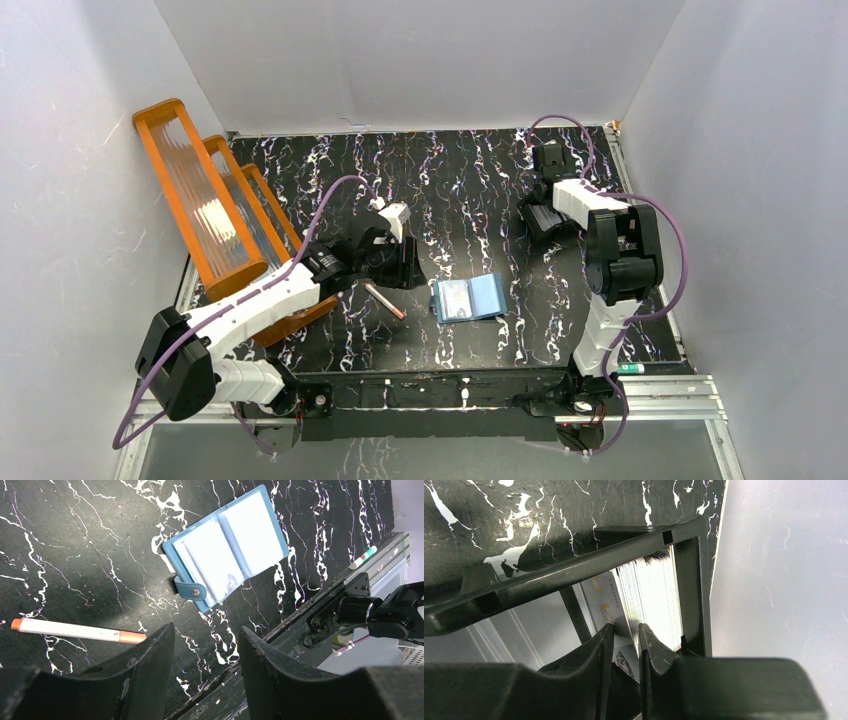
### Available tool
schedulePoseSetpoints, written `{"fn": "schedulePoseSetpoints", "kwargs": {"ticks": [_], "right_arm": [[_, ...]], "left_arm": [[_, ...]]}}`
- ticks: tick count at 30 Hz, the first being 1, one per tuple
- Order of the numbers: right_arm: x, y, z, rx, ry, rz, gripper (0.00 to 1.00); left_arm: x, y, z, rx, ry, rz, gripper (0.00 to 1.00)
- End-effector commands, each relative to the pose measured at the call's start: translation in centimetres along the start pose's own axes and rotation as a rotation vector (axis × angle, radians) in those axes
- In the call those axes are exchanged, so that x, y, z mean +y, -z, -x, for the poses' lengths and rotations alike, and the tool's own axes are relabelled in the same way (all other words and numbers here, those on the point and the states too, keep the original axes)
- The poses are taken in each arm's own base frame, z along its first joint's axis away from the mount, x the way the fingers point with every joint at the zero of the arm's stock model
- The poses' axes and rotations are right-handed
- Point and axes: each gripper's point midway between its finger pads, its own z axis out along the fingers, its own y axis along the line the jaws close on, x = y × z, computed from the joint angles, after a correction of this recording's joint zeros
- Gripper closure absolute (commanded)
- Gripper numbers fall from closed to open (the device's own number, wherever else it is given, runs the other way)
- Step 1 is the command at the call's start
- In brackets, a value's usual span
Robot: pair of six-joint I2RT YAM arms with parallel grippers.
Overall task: Put the credit cards into the card holder
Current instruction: Pick up the credit card from the storage box.
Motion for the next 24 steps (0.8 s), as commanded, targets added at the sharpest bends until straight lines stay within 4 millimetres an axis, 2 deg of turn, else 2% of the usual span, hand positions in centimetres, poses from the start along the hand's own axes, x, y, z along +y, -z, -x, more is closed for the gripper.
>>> {"fn": "schedulePoseSetpoints", "kwargs": {"ticks": [1, 7, 13, 18, 21, 24], "right_arm": [[-3.4, 2.1, 3.3, -0.087, -0.077, -0.065, 0.70], [-3.6, 2.5, 3.6, -0.091, -0.086, -0.059, 0.77], [-2.9, 3.5, 3.4, -0.071, -0.112, 0.004, 0.92], [-1.0, 6.3, 4.3, -0.104, -0.203, 0.164, 1.00], [-0.5, 7.7, 4.7, -0.118, -0.257, 0.227, 1.00], [-1.1, 10.2, 5.6, -0.149, -0.336, 0.272, 1.00]], "left_arm": [[-1.4, 0.7, 1.6, -0.034, -0.007, -0.042, 0.52], [-1.4, 0.9, 1.7, -0.040, -0.007, -0.046, 0.52], [-1.4, 0.9, 1.6, -0.039, -0.008, -0.048, 0.52], [-1.3, 0.4, 1.3, -0.022, 0.001, -0.044, 0.52], [-1.0, -0.1, 0.8, -0.002, 0.010, -0.034, 0.52], [-0.5, -0.9, 0.2, 0.024, 0.027, -0.018, 0.52]]}}
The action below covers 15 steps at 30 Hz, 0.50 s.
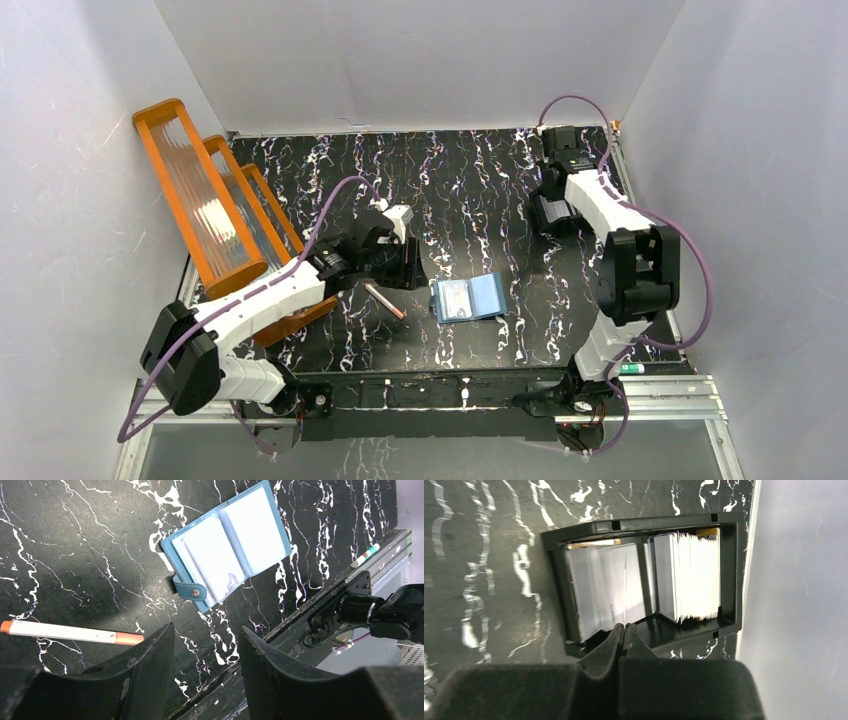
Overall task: Put the credit cards into the card holder
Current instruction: Pick up the credit card from the storage box.
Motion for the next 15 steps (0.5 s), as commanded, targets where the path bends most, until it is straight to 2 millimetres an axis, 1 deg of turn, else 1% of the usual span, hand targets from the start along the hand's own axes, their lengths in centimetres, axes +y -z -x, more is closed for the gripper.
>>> {"fn": "schedulePoseSetpoints", "kwargs": {"ticks": [1, 4, 5, 6, 9, 10, 15], "right_arm": [[0.3, 5.3, 3.9, -0.111, -0.177, 0.107, 1.00], [1.3, 7.5, 4.1, -0.117, -0.282, 0.187, 1.00], [1.7, 8.3, 4.0, -0.119, -0.315, 0.215, 1.00], [2.1, 9.4, 4.2, -0.141, -0.343, 0.251, 1.00], [4.3, 11.7, 3.8, -0.175, -0.399, 0.396, 1.00], [5.3, 12.6, 3.7, -0.184, -0.417, 0.452, 1.00], [10.9, 16.1, 1.0, -0.176, -0.497, 0.752, 1.00]], "left_arm": [[-0.3, -0.6, 0.3, 0.014, 0.027, -0.006, 0.52], [-0.1, -1.4, -0.2, 0.040, 0.043, -0.001, 0.52], [0.1, -1.9, -0.5, 0.056, 0.050, 0.003, 0.51], [0.2, -2.3, -0.8, 0.068, 0.055, 0.006, 0.51], [0.3, -3.3, -1.2, 0.096, 0.065, 0.002, 0.49], [0.4, -3.7, -1.5, 0.105, 0.069, 0.004, 0.49], [0.6, -5.3, -2.4, 0.151, 0.083, -0.011, 0.46]]}}
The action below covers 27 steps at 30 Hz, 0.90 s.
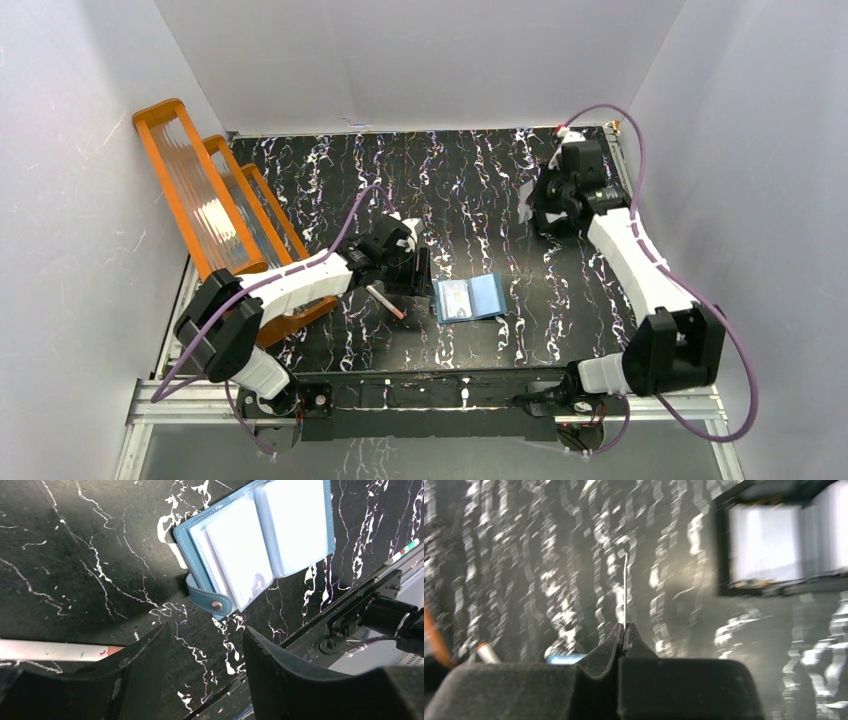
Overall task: Put the credit cards into the card holder
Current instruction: Pick up the credit card from the storage box, then insert the credit card into the card holder.
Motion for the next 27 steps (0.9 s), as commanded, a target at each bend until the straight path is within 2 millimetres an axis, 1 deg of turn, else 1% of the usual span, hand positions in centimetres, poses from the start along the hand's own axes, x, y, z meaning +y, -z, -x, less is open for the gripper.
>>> {"fn": "schedulePoseSetpoints", "kwargs": {"ticks": [1, 3, 7, 10, 13, 14, 15, 16, 19, 21, 25, 27], "right_arm": [[6.3, 1.5, -3.2, 0.033, -0.158, 0.324, 1.00], [8.4, 2.3, -4.9, 0.047, -0.199, 0.451, 1.00], [11.2, 3.1, -8.4, 0.083, -0.238, 0.594, 1.00], [11.9, 2.9, -11.3, 0.128, -0.229, 0.641, 1.00], [11.9, 2.4, -13.7, 0.175, -0.220, 0.656, 1.00], [11.7, 2.2, -14.5, 0.188, -0.214, 0.653, 1.00], [11.5, 2.1, -14.9, 0.193, -0.208, 0.647, 1.00], [11.2, 1.9, -15.4, 0.194, -0.192, 0.639, 1.00], [10.2, 1.3, -16.9, 0.209, -0.168, 0.601, 1.00], [9.8, 1.0, -18.2, 0.228, -0.171, 0.596, 1.00], [9.5, 0.4, -20.1, 0.268, -0.173, 0.610, 1.00], [9.4, 0.3, -20.5, 0.268, -0.173, 0.613, 1.00]], "left_arm": [[-1.5, -0.6, 0.8, 0.005, 0.002, -0.067, 0.46], [-1.4, -1.1, 0.8, 0.010, 0.004, -0.065, 0.46], [-1.4, -1.9, 0.8, 0.016, 0.005, -0.073, 0.44], [-1.4, -2.6, 0.7, 0.023, 0.010, -0.078, 0.44], [-0.6, -3.5, 0.4, 0.041, 0.018, -0.050, 0.44], [-0.3, -3.7, 0.3, 0.046, 0.019, -0.036, 0.46], [0.0, -3.9, 0.2, 0.051, 0.017, -0.021, 0.49], [0.3, -4.1, 0.0, 0.055, 0.018, -0.007, 0.54], [1.7, -4.3, -0.4, 0.067, 0.015, 0.055, 0.79], [2.4, -4.2, -0.6, 0.068, 0.015, 0.091, 0.89], [3.3, -4.0, -0.9, 0.072, 0.011, 0.133, 1.00], [3.7, -3.9, -1.1, 0.073, 0.011, 0.153, 1.00]]}}
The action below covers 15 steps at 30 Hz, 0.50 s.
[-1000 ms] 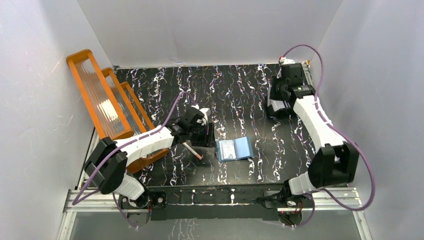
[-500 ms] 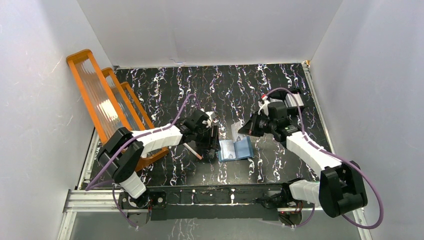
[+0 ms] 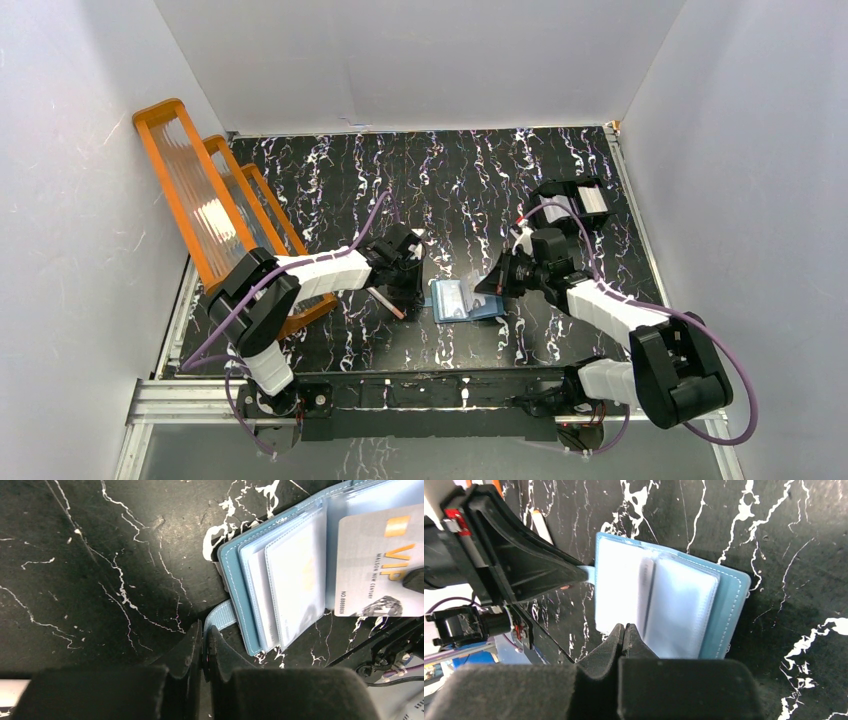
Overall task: Put the credit cards into the card holder
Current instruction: Insert the credit card into the card holder.
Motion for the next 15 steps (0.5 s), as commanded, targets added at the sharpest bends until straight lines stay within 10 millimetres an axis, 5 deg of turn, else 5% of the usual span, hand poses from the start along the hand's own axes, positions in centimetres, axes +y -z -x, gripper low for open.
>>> {"fn": "schedulePoseSetpoints", "kwargs": {"ticks": [1, 15], "right_arm": [[0.4, -0.5, 0.3, -0.026, 0.060, 0.056, 1.00], [-0.9, -1.3, -1.4, 0.000, 0.026, 0.057, 1.00]], "left_arm": [[1.0, 0.9, 0.6, -0.021, -0.009, 0.066, 1.00], [2.0, 1.5, -0.2, -0.022, 0.007, 0.103, 1.00]]}}
